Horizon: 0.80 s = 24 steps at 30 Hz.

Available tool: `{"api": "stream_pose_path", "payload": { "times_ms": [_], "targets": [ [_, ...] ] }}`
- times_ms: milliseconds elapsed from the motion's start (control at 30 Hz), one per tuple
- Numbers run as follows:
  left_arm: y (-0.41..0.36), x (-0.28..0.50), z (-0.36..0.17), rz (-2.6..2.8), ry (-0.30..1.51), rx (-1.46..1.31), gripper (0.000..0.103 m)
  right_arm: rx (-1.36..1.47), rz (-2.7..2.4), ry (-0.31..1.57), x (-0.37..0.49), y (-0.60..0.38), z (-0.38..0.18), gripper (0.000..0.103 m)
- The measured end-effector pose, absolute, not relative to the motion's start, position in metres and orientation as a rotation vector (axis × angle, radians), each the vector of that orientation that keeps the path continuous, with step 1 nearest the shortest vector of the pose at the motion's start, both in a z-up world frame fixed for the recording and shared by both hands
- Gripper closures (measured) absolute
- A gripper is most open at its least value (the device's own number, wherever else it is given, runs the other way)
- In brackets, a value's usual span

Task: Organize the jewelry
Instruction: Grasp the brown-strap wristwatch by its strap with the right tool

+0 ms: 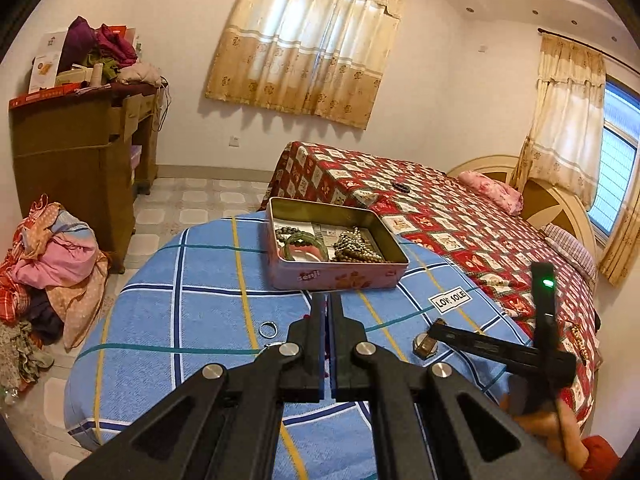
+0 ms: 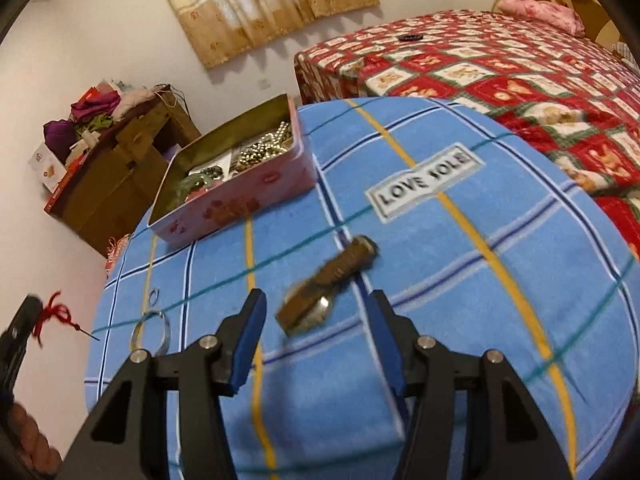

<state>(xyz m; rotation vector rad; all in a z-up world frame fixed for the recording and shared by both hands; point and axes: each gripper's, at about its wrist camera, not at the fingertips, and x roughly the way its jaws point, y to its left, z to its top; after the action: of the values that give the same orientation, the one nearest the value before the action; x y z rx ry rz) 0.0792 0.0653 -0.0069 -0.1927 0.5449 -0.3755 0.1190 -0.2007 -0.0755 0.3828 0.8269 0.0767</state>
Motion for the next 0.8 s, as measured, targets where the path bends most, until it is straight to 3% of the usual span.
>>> {"api": "stream_pose_path", "payload": {
  "times_ms": [500,533,600,800],
  "targets": [
    [0.068,0.080,-0.015,-0.386,0.571,-0.217,0.103,0.006,-0.022,0.918,0.123,-0.154,-0.091,0.040],
    [0.068,0.079,-0.014,-0.386,0.568,-0.216,0.103,0.006,-0.021,0.917,0.125,-0.155,-0.091,0.043],
    [0.069,0.077,-0.011,-0.387,0.563,-0.216,0.103,-0.012,-0.021,0.914,0.123,-0.154,-0.090,0.062],
    [0.071,0.075,-0.011,-0.383,0.564,-0.210,0.103,0.111,0.025,0.911,0.104,-0.168,-0.078,0.063]
  ]
}}
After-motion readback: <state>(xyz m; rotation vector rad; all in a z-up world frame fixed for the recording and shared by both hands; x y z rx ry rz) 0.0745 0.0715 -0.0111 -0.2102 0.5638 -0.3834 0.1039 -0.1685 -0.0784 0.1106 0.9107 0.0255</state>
